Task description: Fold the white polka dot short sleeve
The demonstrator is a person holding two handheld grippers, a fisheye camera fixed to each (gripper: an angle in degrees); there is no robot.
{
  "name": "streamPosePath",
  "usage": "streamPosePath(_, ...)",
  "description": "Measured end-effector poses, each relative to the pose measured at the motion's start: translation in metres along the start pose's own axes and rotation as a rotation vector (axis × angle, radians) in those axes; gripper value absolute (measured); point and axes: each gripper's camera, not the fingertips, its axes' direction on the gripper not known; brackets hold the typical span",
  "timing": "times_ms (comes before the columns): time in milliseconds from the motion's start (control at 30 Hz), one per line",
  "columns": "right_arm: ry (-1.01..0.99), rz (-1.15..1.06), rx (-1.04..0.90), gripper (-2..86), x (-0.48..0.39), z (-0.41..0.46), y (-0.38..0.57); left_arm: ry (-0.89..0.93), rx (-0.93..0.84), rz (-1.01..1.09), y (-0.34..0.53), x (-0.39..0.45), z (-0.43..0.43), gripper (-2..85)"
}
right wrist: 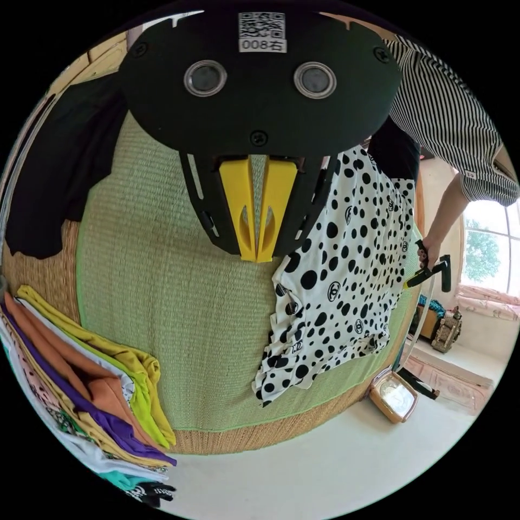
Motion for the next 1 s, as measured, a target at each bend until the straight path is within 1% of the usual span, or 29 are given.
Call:
streamPosePath(133, 0.028, -0.056, 0.078, 1.0, -0.021, -0.015, -0.007, 0.050, 0.108, 0.020, 0.002, 0.010, -0.011, 4.5)
streamPosePath(267, 0.072, -0.158, 0.108, 3.9, -0.059, -0.007, -0.048, 0.068, 0.119, 0.102, -0.010, 0.035, -0.008, 6.4)
streamPosePath(333, 0.085, -0.192, 0.092, 5.1, -0.074, 0.004, -0.067, 0.015, 0.099, 0.164, -0.020, 0.056, -0.002, 7.0)
streamPosePath(400, 0.126, -0.194, 0.064, 5.2, -0.083, 0.022, -0.084, -0.027, 0.086, 0.171, -0.024, 0.065, 0.000, 7.1)
streamPosePath(467, 0.102, -0.201, 0.049, 4.8, -0.086, 0.029, -0.089, -0.060, 0.084, 0.152, -0.022, 0.066, -0.001, 6.9)
streamPosePath(500, 0.090, -0.222, 0.067, 4.6, -0.090, 0.028, -0.089, -0.057, 0.107, 0.145, -0.019, 0.065, -0.006, 6.8)
streamPosePath(533, 0.091, -0.238, 0.077, 4.5, -0.094, 0.027, -0.088, -0.016, 0.140, 0.168, -0.015, 0.068, -0.011, 6.6)
streamPosePath(600, 0.106, -0.338, 0.098, 4.8, -0.113, 0.030, -0.091, 0.047, 0.153, 0.221, -0.015, 0.079, -0.011, 6.7)
streamPosePath(667, 0.085, -0.423, 0.067, 5.2, -0.129, 0.038, -0.100, 0.087, 0.105, 0.306, -0.023, 0.098, 0.000, 6.9)
streamPosePath(733, 0.072, -0.472, 0.015, 5.4, -0.139, 0.047, -0.110, 0.098, -0.017, 0.417, -0.034, 0.124, 0.020, 7.1)
streamPosePath(800, 0.079, -0.492, 0.007, 5.0, -0.144, 0.049, -0.111, 0.062, -0.072, 0.464, -0.032, 0.135, 0.030, 7.1)
streamPosePath(867, 0.099, -0.483, 0.012, 4.7, -0.141, 0.048, -0.104, -0.012, -0.103, 0.466, -0.025, 0.136, 0.031, 6.8)
streamPosePath(933, 0.099, -0.450, -0.002, 4.5, -0.130, 0.051, -0.093, -0.174, -0.167, 0.430, -0.012, 0.121, 0.030, 5.8)
streamPosePath(1000, 0.086, -0.389, -0.043, 3.9, -0.110, 0.057, -0.078, -0.242, -0.185, 0.341, -0.003, 0.103, 0.023, 5.1)
